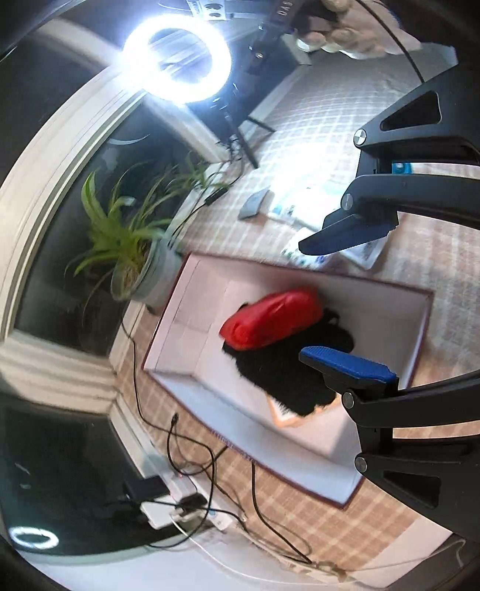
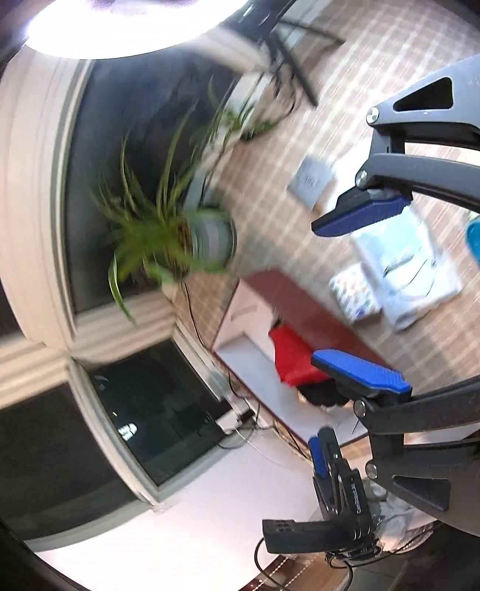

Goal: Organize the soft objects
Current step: 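Move the left tool back to the blue collapsible funnel, then grasp the blue funnel with the left gripper while the right gripper grasps the green cloth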

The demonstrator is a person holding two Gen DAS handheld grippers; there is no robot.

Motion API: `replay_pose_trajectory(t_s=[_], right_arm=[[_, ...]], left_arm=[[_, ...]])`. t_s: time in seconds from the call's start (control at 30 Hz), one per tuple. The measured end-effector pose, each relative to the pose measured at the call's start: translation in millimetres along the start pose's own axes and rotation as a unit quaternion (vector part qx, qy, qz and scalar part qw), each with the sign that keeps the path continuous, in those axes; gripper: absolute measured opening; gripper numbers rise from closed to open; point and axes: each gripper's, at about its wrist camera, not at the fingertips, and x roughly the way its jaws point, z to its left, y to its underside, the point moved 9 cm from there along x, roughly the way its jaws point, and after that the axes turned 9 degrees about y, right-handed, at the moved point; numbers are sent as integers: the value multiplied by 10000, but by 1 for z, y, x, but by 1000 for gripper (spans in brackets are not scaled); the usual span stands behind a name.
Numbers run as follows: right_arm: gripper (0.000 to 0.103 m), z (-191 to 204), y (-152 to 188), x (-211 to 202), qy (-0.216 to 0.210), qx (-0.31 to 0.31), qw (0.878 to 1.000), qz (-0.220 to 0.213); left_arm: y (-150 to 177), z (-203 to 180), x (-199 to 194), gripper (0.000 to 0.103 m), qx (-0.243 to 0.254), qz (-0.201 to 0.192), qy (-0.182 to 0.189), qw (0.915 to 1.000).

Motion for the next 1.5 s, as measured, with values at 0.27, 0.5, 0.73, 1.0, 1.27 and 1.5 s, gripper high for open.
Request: replay_pose_trajectory(t_s=[0.27, 0.5, 0.73, 1.0, 1.27, 1.5], right_arm=[[61, -70, 80, -25, 518, 188, 9985, 76], [61, -130, 156, -25, 888, 394, 9949, 285], [61, -158, 209, -6, 1083, 154, 9917, 677], [61, -169, 239, 26, 925, 52, 9904, 1029], [61, -166, 240, 56, 825, -26, 9900, 1147], [61, -155, 243, 72, 858, -158, 9887, 1217]], left_arm=[[42, -68, 11, 52, 593, 285, 344, 9972], [98, -131, 43, 52, 1232, 779, 648, 9872], [164, -192, 90, 52, 2004, 1279, 728, 9686], [191, -220, 126, 52, 2548, 1436, 340, 9557], [192, -218, 149, 52, 2573, 1467, 133, 9550], [192, -212, 164, 52, 2418, 1487, 149, 9588]])
